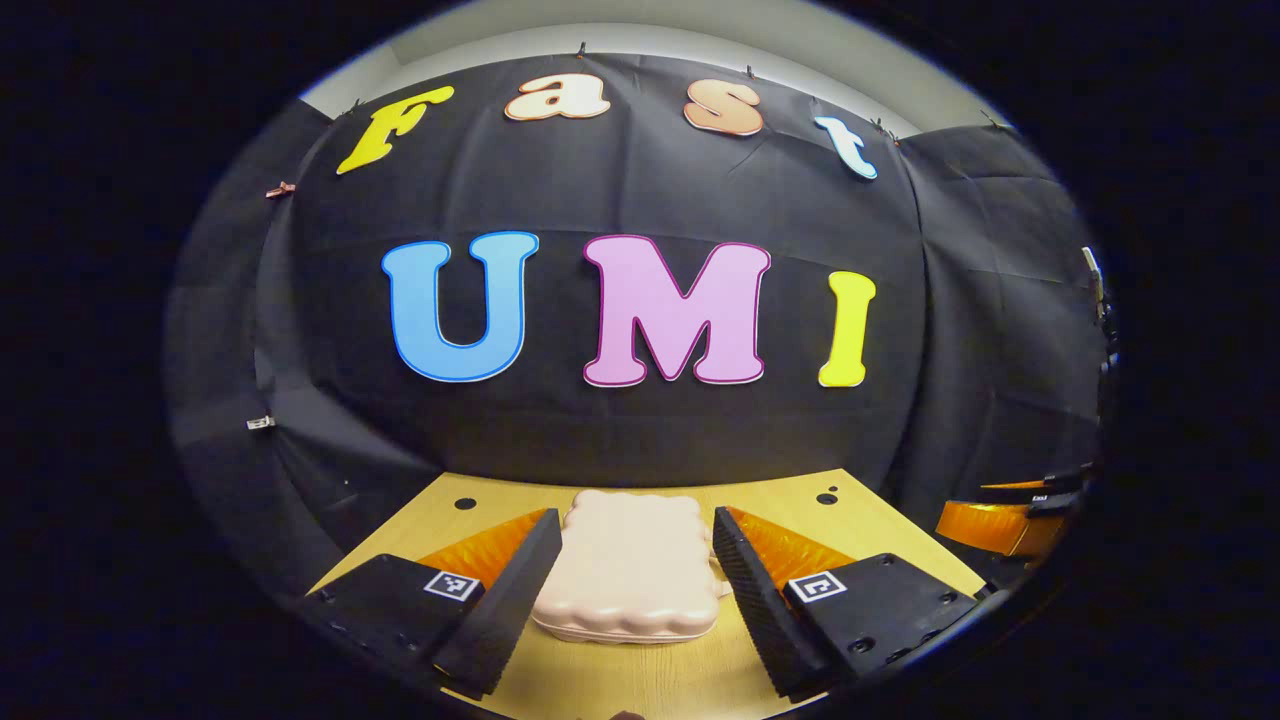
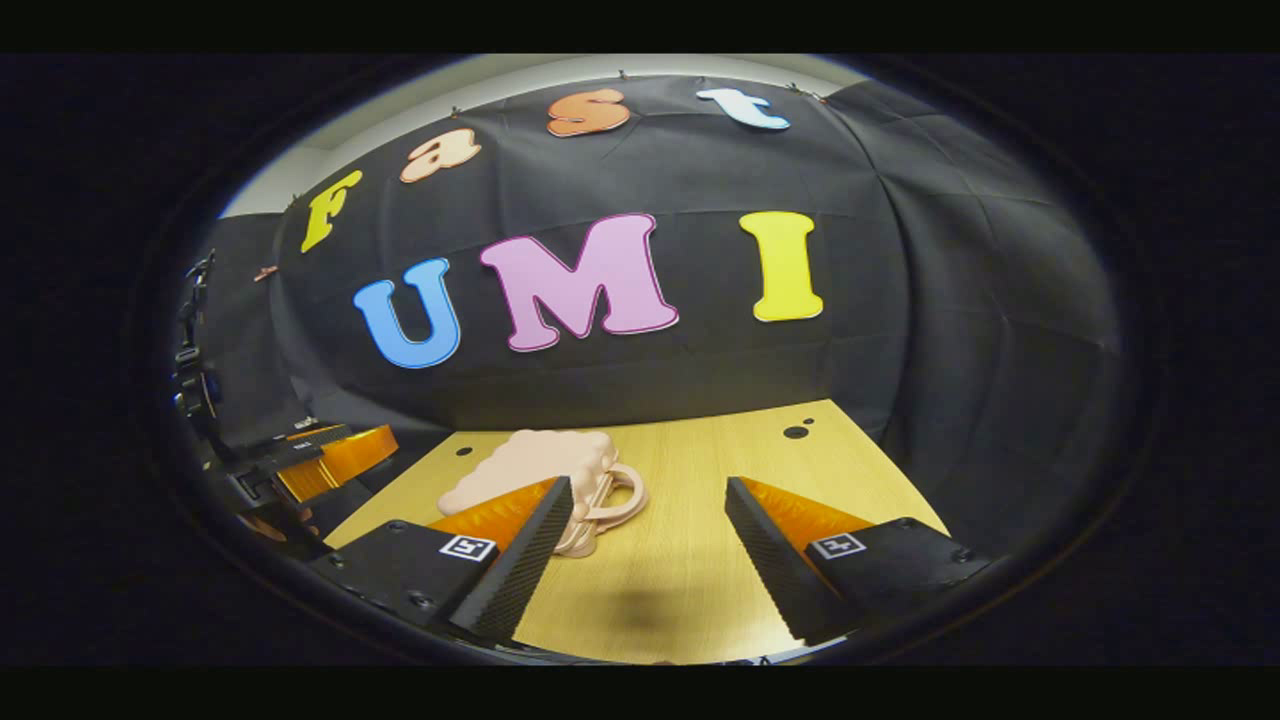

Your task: First open the suitcase, pack the skin care products into it, and then close the suitcase.

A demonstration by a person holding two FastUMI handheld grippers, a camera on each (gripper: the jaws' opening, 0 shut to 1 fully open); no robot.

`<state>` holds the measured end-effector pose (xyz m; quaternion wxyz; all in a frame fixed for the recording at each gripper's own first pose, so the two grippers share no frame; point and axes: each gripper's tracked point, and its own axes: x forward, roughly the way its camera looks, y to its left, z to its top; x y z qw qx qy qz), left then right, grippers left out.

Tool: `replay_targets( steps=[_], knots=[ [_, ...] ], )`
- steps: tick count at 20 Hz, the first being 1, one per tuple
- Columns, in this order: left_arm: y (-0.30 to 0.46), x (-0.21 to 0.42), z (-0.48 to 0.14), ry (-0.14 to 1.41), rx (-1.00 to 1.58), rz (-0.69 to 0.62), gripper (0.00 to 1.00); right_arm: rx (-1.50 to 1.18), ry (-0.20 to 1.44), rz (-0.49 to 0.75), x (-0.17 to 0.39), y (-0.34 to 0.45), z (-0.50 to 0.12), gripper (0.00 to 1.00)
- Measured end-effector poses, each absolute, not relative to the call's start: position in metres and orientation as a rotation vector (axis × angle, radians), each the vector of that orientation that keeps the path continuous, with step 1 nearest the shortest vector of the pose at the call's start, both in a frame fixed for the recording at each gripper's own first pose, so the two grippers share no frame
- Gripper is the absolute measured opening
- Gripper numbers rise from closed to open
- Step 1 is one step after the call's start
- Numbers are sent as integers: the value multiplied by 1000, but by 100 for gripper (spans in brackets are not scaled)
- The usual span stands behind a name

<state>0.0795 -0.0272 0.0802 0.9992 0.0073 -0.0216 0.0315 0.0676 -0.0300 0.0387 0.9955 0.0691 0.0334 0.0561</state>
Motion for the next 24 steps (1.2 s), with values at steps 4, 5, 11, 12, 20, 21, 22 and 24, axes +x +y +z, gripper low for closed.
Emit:
replay_targets(
  steps=[4,5,11,12,20,21,22,24],
  knots=[
    [-38,81,78,-39,26,33,96,153,66,92,66,-39,38,98],
    [-40,82,75,-30,27,29,96,158,66,89,66,-40,38,98],
    [-44,100,63,19,-22,27,96,105,47,60,79,-45,32,98],
    [-45,101,63,22,-22,27,96,104,58,67,81,-41,29,98],
    [-28,77,72,-6,73,76,96,106,115,113,95,-18,25,98],
    [-26,74,73,-5,69,80,96,103,114,119,96,-15,28,98],
    [-25,71,76,-9,65,85,96,100,116,127,97,-12,29,98],
    [-20,65,80,-21,66,101,96,90,116,144,98,-5,31,98]
  ],
)
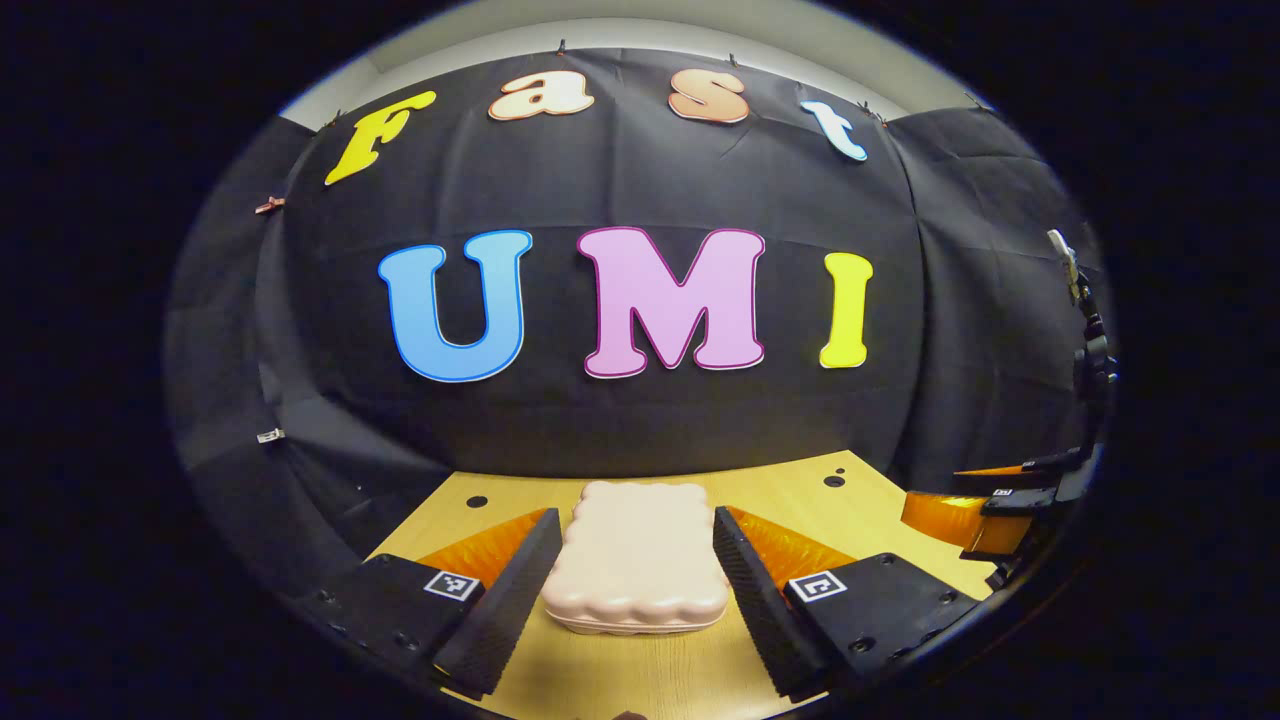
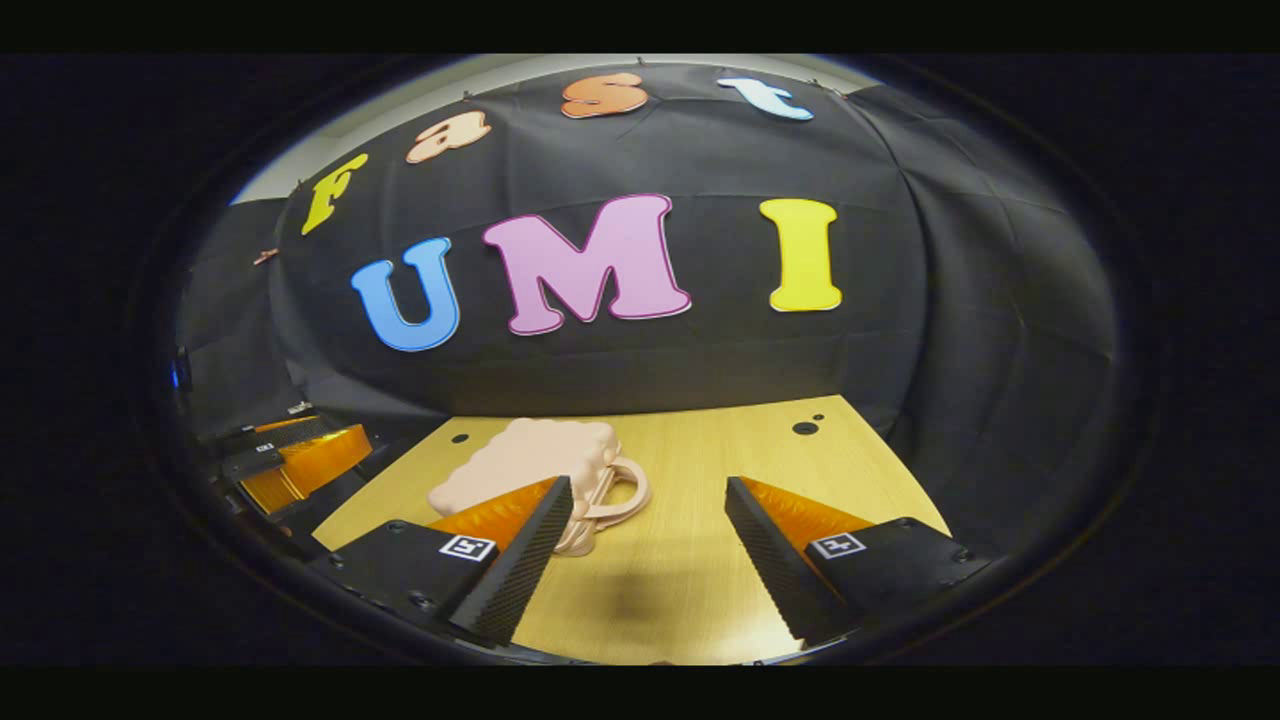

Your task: First open the suitcase, pack the skin care products into it, and then close the suitcase.

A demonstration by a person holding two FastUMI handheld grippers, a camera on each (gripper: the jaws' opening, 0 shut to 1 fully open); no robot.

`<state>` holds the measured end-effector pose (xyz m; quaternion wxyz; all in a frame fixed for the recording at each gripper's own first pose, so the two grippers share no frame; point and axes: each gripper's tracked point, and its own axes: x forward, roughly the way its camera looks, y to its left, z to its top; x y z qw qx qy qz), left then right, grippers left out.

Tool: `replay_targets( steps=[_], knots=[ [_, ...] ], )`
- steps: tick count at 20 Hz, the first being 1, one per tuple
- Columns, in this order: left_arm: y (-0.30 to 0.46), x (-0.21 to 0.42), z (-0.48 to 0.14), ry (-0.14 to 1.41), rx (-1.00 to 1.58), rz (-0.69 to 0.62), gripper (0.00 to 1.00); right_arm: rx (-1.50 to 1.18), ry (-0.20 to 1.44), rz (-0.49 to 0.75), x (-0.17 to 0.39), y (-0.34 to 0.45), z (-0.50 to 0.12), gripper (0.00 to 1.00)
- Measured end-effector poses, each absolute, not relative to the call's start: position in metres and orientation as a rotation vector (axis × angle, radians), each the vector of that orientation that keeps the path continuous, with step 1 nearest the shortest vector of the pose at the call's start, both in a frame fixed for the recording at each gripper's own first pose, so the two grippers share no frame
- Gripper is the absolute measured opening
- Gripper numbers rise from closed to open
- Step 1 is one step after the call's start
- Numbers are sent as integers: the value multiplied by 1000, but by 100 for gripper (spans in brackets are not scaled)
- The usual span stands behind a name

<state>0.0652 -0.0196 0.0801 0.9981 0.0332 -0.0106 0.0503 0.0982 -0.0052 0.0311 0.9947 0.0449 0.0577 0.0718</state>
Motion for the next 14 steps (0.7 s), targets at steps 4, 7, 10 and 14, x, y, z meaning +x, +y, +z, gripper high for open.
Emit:
replay_targets(
  steps=[4,7,10,14],
  knots=[
    [-9,54,77,-20,56,141,96,80,127,180,98,7,31,98],
    [0,46,72,-8,35,168,96,66,133,207,96,15,29,98],
    [5,39,67,-4,24,188,96,64,131,221,95,20,29,98],
    [8,36,65,0,13,197,96,68,129,227,93,21,28,98]
  ],
)
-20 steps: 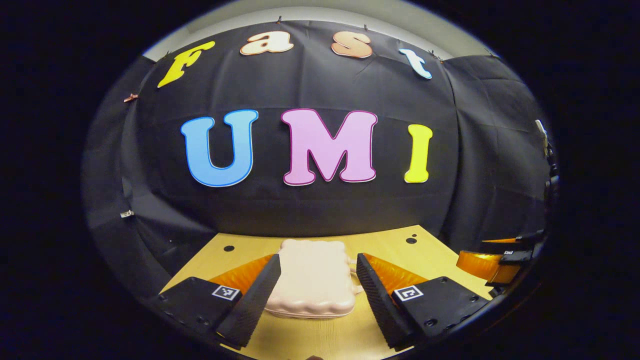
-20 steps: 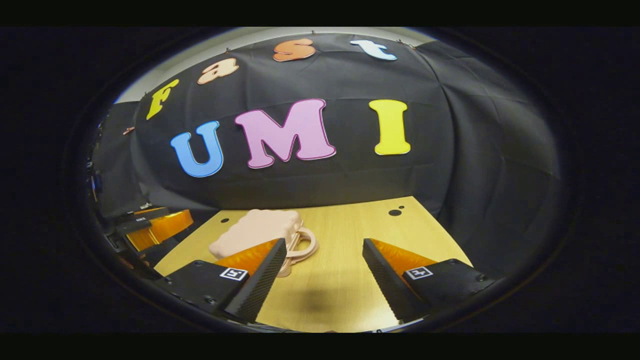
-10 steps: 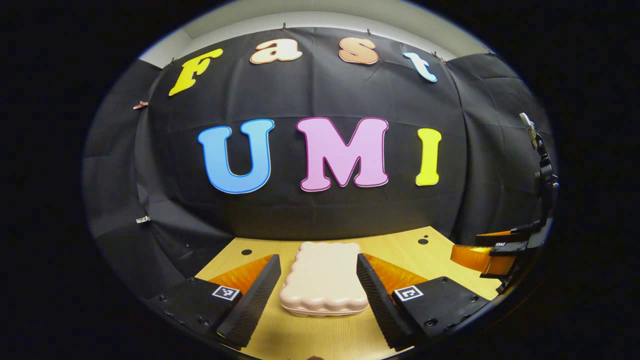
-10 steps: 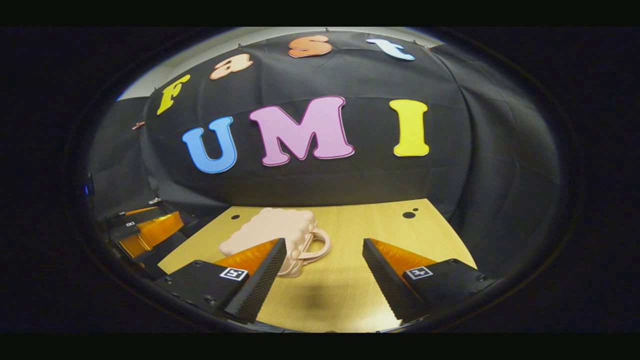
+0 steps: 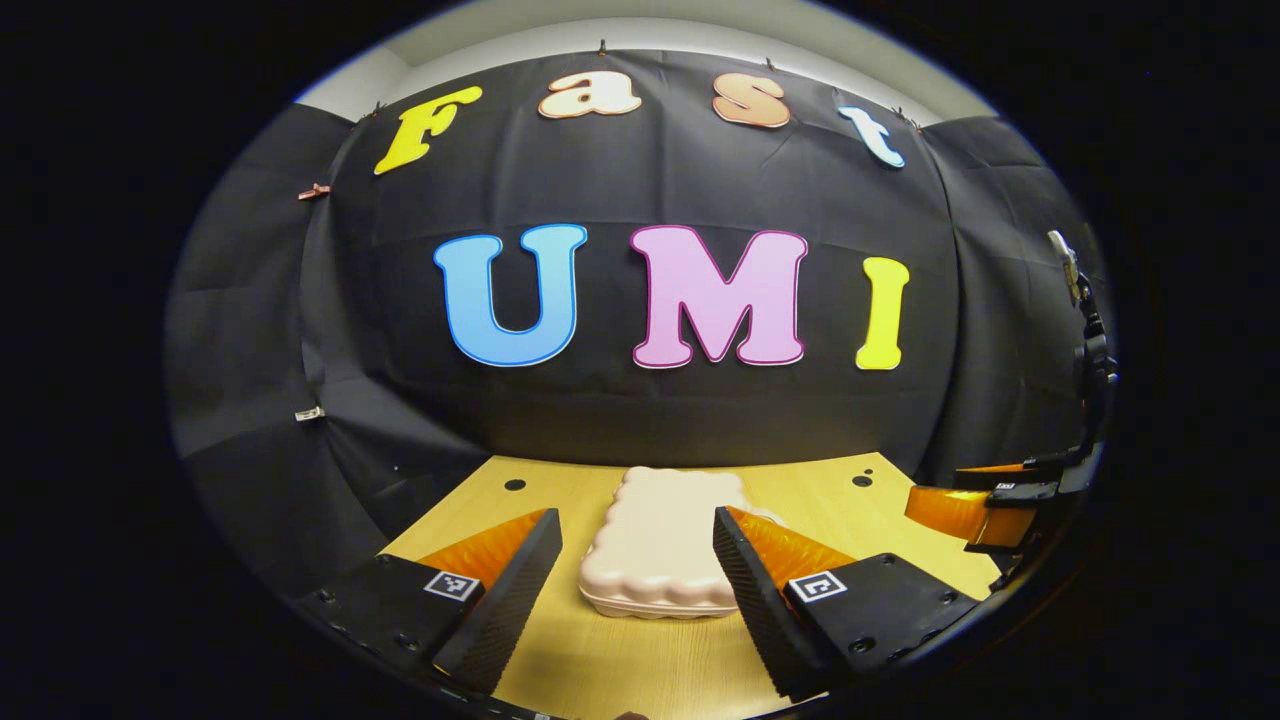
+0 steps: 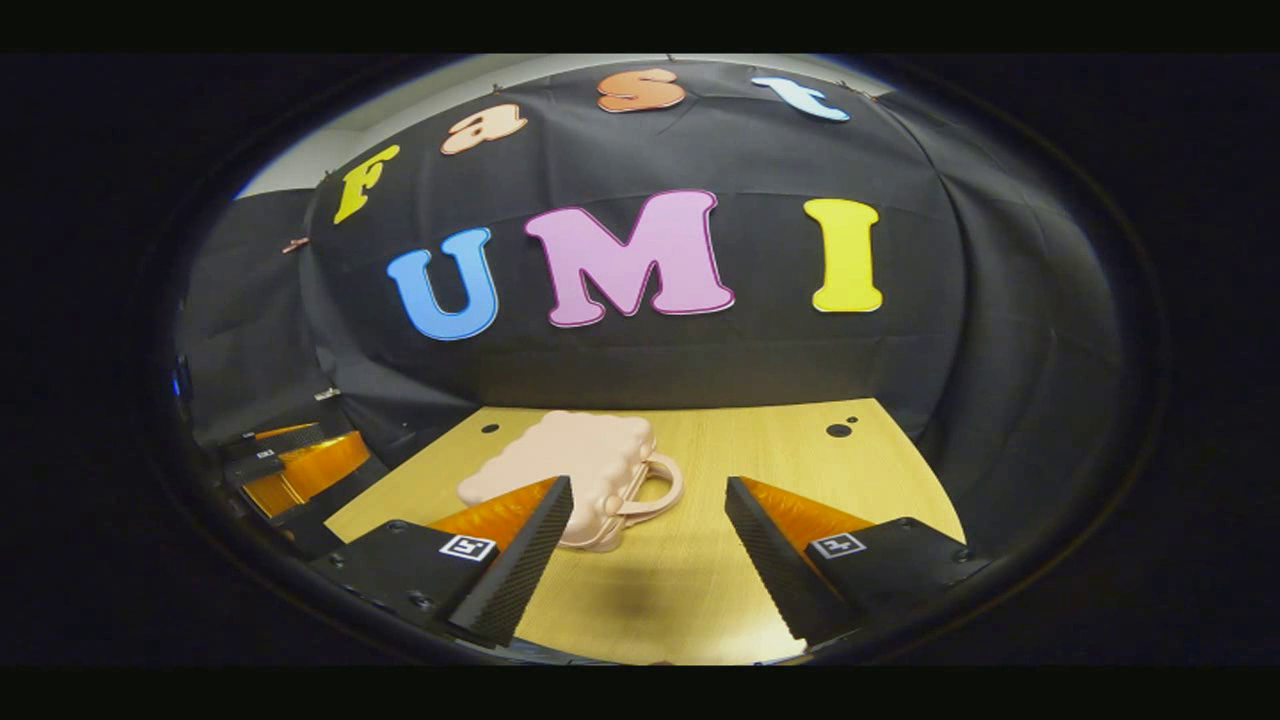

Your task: First open the suitcase, pack the skin care products into it, and then close the suitcase.

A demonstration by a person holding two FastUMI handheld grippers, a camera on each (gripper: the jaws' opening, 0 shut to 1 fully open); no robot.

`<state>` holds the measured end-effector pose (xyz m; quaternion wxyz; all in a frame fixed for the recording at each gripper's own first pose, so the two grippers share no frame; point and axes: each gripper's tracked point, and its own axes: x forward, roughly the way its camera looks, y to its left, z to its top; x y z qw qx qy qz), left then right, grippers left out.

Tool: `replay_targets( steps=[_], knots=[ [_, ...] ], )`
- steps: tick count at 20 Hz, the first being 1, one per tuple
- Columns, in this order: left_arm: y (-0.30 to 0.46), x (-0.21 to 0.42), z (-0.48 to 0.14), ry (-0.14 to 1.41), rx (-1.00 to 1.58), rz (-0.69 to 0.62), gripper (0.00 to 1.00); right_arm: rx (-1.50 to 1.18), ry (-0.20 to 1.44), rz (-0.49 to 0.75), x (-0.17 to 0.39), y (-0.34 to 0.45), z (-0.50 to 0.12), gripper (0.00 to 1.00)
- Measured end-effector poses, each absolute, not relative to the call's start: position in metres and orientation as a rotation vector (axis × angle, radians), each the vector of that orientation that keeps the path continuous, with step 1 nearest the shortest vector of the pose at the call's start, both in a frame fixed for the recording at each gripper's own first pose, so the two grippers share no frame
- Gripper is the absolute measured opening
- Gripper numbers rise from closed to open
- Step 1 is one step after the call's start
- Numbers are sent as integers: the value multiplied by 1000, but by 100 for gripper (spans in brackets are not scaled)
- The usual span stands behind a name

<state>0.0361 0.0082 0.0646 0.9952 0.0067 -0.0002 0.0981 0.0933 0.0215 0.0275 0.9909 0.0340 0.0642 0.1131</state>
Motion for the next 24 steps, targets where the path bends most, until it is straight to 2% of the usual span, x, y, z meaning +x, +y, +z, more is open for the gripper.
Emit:
replay_targets(
  steps=[24],
  knots=[
    [16,39,56,8,-14,188,96,70,138,205,94,25,19,98]
  ],
)
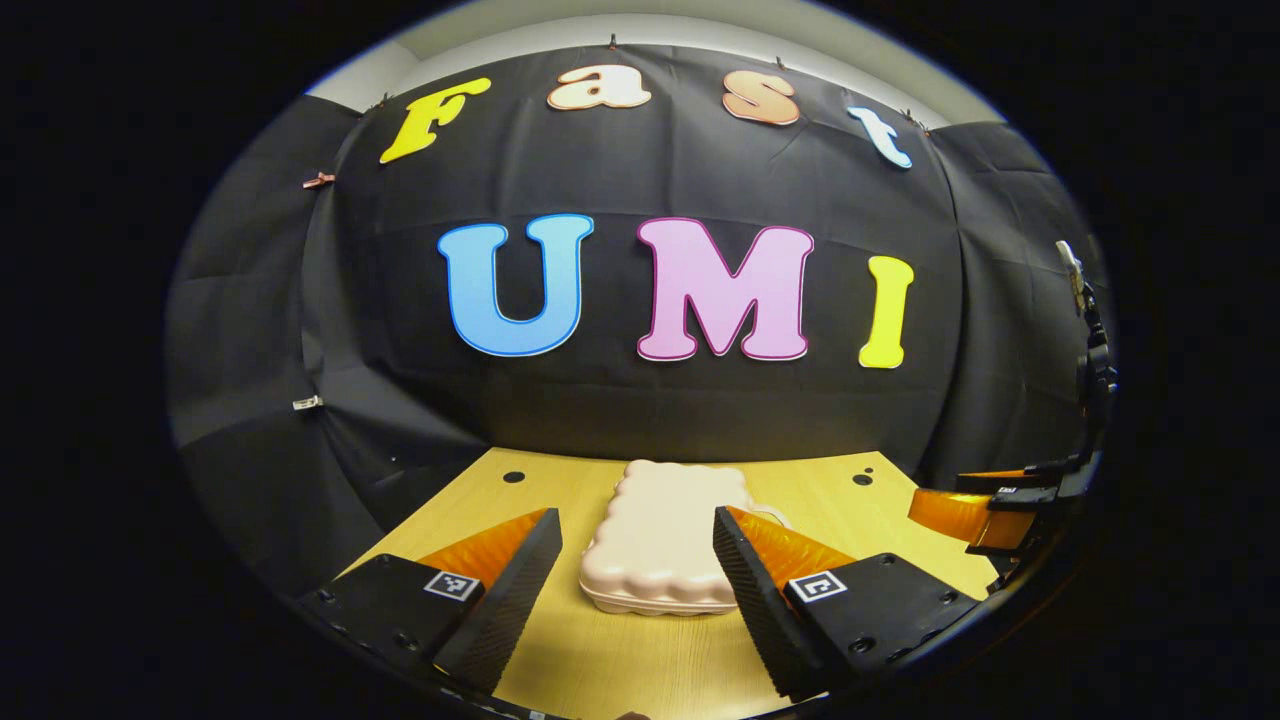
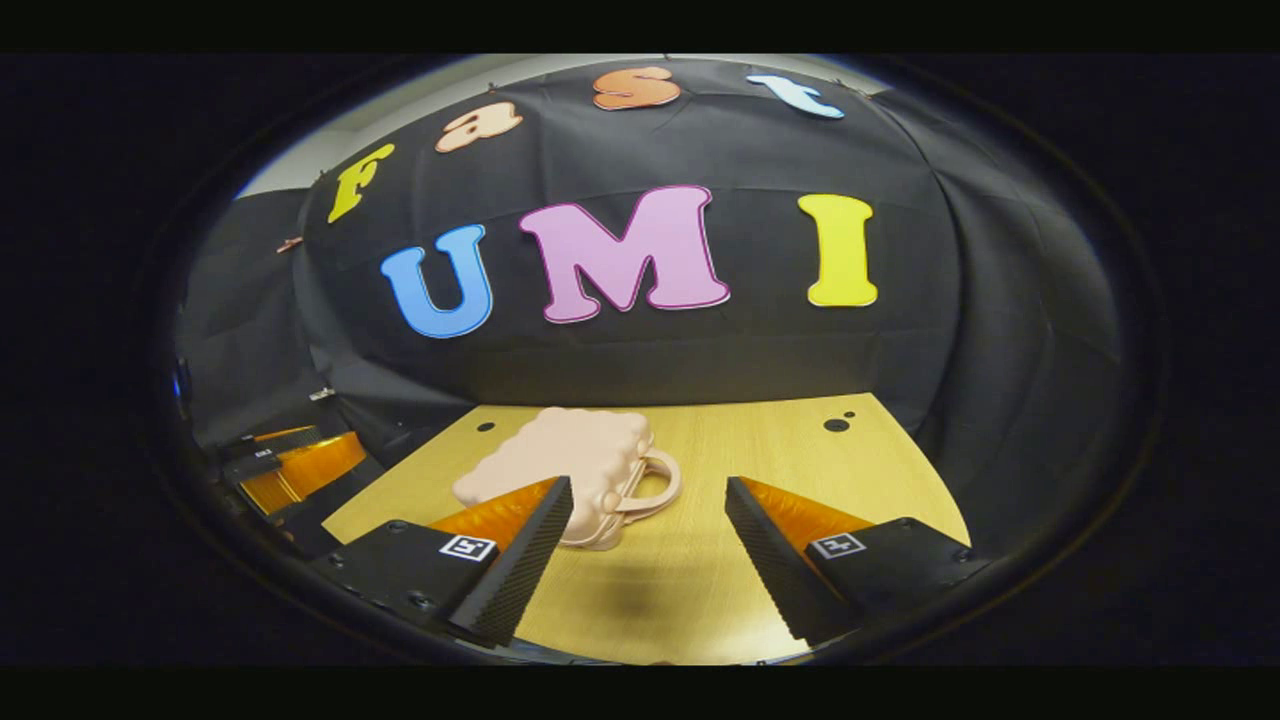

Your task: First open the suitcase, pack the skin care products into it, and then close the suitcase.

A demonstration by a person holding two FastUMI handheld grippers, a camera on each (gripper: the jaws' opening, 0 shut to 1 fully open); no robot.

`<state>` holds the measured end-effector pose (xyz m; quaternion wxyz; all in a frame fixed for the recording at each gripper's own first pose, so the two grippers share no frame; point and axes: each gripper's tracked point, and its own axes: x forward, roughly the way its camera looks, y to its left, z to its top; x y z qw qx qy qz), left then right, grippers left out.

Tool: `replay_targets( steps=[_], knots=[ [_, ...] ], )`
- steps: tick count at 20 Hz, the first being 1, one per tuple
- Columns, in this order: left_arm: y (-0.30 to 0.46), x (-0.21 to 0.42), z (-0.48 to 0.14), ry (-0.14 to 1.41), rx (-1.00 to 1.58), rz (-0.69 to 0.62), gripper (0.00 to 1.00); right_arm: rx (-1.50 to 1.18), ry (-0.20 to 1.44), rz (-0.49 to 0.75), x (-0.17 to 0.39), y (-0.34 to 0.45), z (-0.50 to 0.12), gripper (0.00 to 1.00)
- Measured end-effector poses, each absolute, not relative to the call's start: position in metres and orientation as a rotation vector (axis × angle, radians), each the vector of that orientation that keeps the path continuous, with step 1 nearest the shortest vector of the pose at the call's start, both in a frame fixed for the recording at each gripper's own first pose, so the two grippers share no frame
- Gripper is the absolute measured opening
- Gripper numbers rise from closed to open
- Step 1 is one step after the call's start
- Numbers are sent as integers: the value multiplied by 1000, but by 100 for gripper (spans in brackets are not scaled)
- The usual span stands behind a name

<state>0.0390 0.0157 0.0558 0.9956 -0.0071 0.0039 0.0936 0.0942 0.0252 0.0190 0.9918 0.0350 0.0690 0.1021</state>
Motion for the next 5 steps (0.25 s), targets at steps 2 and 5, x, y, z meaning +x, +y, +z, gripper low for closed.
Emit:
replay_targets(
  steps=[2,5],
  knots=[
    [17,40,54,11,-19,185,96,64,135,202,94,26,18,98],
    [17,43,50,20,-13,178,92,63,144,193,96,26,15,98]
  ],
)
